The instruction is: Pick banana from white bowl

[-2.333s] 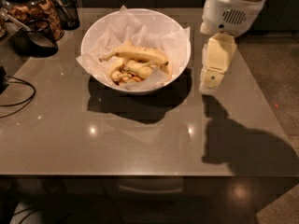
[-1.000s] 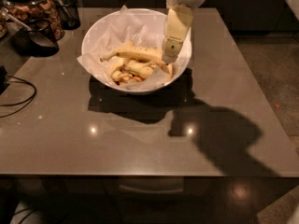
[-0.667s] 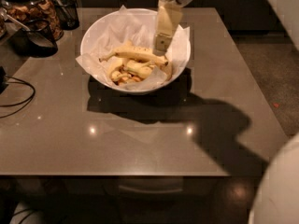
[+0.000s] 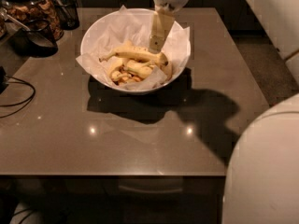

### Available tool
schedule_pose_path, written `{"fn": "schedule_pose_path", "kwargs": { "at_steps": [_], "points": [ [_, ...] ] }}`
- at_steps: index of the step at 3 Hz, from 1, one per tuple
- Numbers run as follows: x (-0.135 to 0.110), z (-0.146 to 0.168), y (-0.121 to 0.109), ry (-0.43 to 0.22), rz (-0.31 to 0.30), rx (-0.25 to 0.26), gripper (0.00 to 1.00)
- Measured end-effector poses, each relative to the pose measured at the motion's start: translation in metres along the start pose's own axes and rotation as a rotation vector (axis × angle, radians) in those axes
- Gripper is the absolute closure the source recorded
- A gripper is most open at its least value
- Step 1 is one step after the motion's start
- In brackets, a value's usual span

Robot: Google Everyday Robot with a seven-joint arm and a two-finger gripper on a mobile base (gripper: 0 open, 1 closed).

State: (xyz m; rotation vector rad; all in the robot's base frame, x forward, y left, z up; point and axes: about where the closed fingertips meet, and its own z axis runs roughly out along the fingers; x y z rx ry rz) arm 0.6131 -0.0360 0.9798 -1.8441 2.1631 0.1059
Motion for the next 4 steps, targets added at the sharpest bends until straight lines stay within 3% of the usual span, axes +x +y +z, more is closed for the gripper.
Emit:
{"fn": "schedule_pose_path", "kwargs": {
  "at_steps": [1, 2, 4],
  "points": [
    [0.000, 0.013, -0.005, 0.012, 0.016, -0.019, 0.28],
    [-0.003, 0.027, -0.006, 0.026, 0.023, -0.041, 0.35],
    [-0.007, 0.043, -0.006, 0.050, 0.024, -0.069, 0.36]
  ]
}}
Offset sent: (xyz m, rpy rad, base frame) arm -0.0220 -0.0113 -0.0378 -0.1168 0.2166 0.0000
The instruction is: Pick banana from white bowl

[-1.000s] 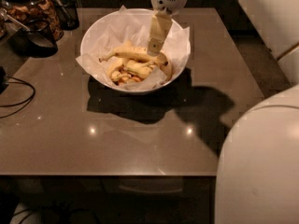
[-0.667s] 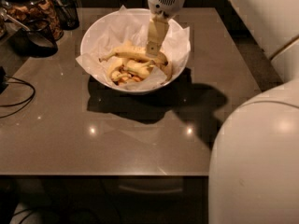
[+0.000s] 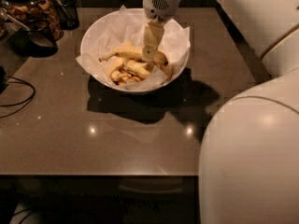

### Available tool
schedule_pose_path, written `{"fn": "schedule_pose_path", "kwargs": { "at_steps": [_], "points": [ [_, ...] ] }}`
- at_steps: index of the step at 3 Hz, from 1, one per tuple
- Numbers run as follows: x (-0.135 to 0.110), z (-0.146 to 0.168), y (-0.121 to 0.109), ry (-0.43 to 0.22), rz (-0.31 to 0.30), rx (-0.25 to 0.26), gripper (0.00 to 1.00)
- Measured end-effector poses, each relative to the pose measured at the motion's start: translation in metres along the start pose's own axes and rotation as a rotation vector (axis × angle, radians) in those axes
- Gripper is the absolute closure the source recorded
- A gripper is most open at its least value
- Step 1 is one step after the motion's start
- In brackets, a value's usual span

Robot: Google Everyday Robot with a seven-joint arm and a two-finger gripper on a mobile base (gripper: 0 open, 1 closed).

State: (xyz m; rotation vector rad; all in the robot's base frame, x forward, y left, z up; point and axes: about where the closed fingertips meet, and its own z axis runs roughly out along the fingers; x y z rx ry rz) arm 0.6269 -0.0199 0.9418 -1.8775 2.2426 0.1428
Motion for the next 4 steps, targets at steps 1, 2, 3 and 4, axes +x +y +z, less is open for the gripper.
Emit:
{"fn": "schedule_pose_path", "kwargs": {
  "at_steps": [1, 2, 3, 4],
  "points": [
    [-0.0020, 0.0052, -0.0017, 0.006, 0.004, -0.009, 0.39],
    [-0.0044, 0.0075, -0.0031, 0.009, 0.005, -0.013, 0.55],
    [-0.0061, 0.0081, -0.0046, 0.011, 0.005, -0.014, 0.55],
    [-0.0080, 0.0085, -0.0059, 0.014, 0.004, -0.014, 0.57]
  ]
}}
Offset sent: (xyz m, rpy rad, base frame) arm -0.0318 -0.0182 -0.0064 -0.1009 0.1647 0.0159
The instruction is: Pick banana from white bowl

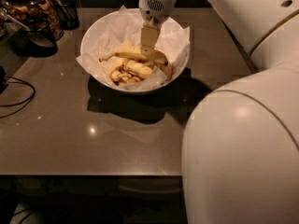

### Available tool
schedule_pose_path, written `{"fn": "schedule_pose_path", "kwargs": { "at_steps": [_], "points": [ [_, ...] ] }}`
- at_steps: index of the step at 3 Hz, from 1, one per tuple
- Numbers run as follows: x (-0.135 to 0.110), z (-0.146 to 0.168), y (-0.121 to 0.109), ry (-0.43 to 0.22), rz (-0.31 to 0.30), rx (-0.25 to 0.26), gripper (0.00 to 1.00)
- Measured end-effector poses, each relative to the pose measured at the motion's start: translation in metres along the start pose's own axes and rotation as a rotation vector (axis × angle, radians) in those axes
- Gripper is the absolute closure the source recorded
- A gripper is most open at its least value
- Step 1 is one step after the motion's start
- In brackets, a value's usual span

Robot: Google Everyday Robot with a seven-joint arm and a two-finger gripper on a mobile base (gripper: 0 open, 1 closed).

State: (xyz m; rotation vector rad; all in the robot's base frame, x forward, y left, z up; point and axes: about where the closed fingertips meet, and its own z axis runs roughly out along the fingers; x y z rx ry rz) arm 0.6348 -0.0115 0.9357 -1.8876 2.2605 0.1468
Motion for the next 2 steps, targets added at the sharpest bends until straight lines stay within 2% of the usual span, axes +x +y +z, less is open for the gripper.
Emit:
{"fn": "schedule_pose_path", "kwargs": {
  "at_steps": [2],
  "points": [
    [-0.0014, 0.0036, -0.0006, 0.008, -0.001, -0.010, 0.56]
  ]
}}
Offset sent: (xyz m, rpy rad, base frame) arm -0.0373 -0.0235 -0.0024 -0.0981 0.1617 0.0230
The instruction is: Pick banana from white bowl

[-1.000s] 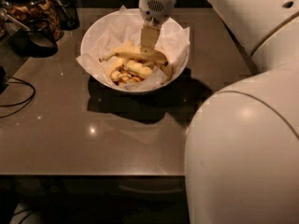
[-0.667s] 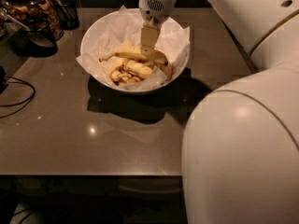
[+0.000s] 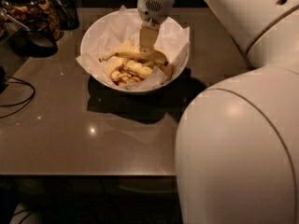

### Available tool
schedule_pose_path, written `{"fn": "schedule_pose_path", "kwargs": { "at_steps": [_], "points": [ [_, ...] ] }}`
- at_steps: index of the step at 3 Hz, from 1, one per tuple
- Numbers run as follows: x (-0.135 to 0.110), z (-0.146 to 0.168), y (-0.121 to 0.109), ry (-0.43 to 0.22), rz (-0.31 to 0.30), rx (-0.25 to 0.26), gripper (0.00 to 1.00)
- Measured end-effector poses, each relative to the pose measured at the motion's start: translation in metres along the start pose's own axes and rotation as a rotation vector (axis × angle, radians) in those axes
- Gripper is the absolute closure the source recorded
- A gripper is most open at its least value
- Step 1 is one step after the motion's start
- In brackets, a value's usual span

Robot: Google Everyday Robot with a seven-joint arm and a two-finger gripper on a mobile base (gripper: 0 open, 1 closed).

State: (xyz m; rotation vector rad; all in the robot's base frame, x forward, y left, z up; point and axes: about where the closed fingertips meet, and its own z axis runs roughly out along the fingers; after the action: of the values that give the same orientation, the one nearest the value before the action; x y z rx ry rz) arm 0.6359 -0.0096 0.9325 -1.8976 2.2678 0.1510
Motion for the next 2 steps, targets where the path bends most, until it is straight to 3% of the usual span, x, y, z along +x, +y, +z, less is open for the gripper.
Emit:
{"fn": "schedule_pose_path", "kwargs": {
  "at_steps": [2],
  "points": [
    [0.0046, 0.0151, -0.0026, 0.012, 0.011, -0.034, 0.56]
  ]
}}
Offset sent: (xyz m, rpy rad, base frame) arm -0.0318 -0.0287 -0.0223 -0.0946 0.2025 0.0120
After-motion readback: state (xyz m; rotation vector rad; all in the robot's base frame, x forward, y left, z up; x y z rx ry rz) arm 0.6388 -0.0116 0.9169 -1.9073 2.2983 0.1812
